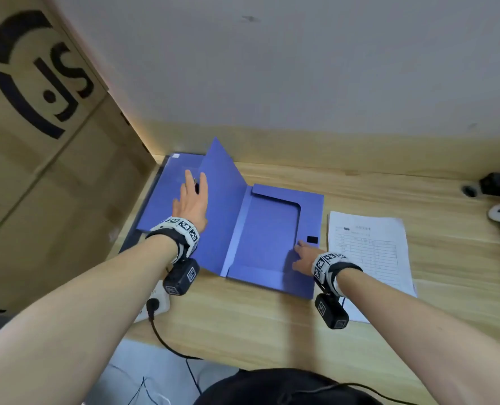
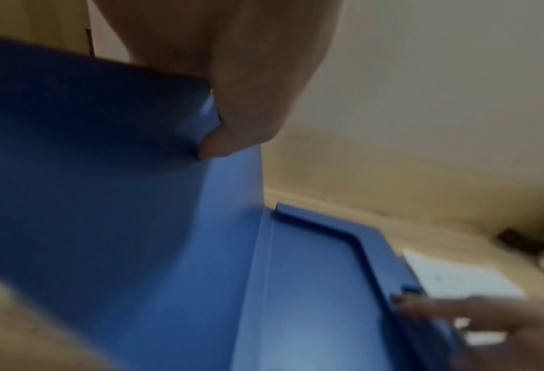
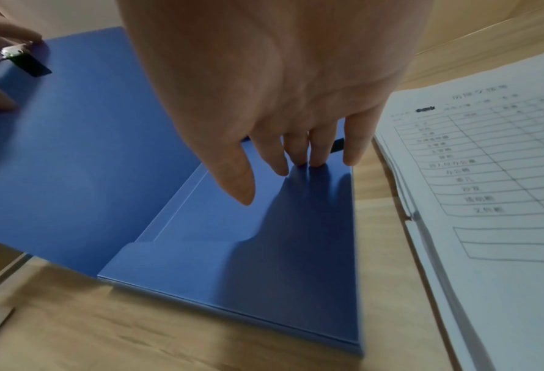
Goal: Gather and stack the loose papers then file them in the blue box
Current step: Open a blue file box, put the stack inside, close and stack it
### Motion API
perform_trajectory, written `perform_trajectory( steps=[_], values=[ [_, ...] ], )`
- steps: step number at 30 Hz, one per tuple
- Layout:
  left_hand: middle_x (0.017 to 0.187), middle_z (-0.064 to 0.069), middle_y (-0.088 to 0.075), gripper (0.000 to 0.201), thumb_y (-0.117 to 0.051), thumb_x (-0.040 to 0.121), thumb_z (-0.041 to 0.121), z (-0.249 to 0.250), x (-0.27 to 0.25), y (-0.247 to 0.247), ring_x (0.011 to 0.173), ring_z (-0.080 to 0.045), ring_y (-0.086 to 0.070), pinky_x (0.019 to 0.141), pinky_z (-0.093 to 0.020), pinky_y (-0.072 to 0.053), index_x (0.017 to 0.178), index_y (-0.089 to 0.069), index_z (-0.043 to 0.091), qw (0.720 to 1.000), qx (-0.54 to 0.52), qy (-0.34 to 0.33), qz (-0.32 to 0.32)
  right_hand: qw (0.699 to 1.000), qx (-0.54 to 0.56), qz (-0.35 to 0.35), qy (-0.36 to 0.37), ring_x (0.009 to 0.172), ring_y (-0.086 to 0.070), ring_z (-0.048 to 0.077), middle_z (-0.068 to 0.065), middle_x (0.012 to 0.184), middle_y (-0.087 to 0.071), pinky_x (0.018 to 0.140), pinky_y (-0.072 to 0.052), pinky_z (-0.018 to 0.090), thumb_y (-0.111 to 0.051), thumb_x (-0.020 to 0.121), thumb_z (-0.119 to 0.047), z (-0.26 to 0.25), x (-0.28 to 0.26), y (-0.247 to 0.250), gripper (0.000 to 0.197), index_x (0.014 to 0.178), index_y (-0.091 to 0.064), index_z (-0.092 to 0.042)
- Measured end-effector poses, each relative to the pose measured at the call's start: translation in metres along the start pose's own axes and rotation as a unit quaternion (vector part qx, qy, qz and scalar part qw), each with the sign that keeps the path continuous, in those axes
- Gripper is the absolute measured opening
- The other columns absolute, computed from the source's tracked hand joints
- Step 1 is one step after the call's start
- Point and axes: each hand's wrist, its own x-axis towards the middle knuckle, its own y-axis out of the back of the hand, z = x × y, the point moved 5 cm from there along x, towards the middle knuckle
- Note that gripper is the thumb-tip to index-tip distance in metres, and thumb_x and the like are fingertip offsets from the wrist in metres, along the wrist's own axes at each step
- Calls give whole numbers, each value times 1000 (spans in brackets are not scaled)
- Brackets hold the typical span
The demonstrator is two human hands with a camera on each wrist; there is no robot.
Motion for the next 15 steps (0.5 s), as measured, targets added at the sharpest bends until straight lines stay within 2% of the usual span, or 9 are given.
perform_trajectory(
  steps=[1, 2, 3, 5, 7, 9, 12, 15],
  values=[
    [160, -18, 25, 104, -65, 81, -4, -5, 1, -8, 150, -38, 3, 113, -57, -27, 156, 4, 19, 998, 48, -24, 20, 1000, 0, 9, 1, 132, -44, 32, 8, 148, -32, 96, -42, 36, -53, 90, -25, 0, 0, -1, 54, 138, -42, -5],
    [159, -19, 27, 104, -66, 79, -2, -10, 2, -16, 150, -36, 14, 116, -60, -15, 156, 1, 20, 993, 98, -47, 36, 1000, -4, 17, 3, 131, -45, 32, 10, 143, -35, 91, -41, 34, -54, 88, -23, 0, -1, -3, 51, 133, -44, -2],
    [159, -19, 27, 103, -66, 79, 2, -15, 4, -25, 149, -34, 20, 116, -61, -6, 156, 0, 21, 987, 144, -65, 43, 1000, -10, 26, 6, 134, -41, 32, 12, 145, -33, 94, -41, 34, -55, 88, -23, 1, -1, -6, 55, 135, -41, 1],
    [160, -17, 24, 97, -67, 82, 15, -26, 10, -47, 149, -33, 22, 116, -60, 0, 156, -4, 23, 977, 193, -90, 5, 1000, -18, 24, 4, 148, -20, 24, 8, 162, -11, 114, -30, 33, -54, 90, -29, 6, -4, -14, 73, 151, -22, -5],
    [163, -14, 18, 89, -64, 88, 27, -35, 17, -71, 150, -31, 18, 118, -58, -2, 156, -7, 25, 978, 175, -90, -61, 999, -27, 31, 2, 152, -5, 18, 2, 165, 7, 121, -19, 33, -52, 93, -35, 10, -6, -21, 81, 156, -7, -12],
    [164, -11, 14, 86, -62, 89, 36, -36, 23, -91, 151, -29, 14, 118, -58, -5, 156, -8, 26, 978, 152, -87, -114, 998, -42, 45, 1, 152, -1, 16, 0, 164, 11, 121, -19, 34, -53, 93, -39, 10, -9, -24, 83, 156, -3, -14],
    [164, -10, 12, 81, -59, 91, 36, -31, 30, -116, 152, -28, 10, 116, -56, -11, 155, -11, 26, 978, 108, -89, -157, 997, -60, 49, -15, 152, 4, 15, -1, 164, 15, 120, -20, 35, -57, 91, -48, 7, -8, -29, 94, 156, 1, -14],
    [163, -10, 18, 80, -57, 91, 37, -26, 33, -139, 151, -30, 12, 113, -57, -19, 155, -9, 28, 975, 70, -76, -196, 997, -65, 38, -32, 151, 7, 14, -3, 163, 18, 120, -22, 38, -62, 84, -57, 6, -5, -33, 106, 156, 4, -14]
  ],
)
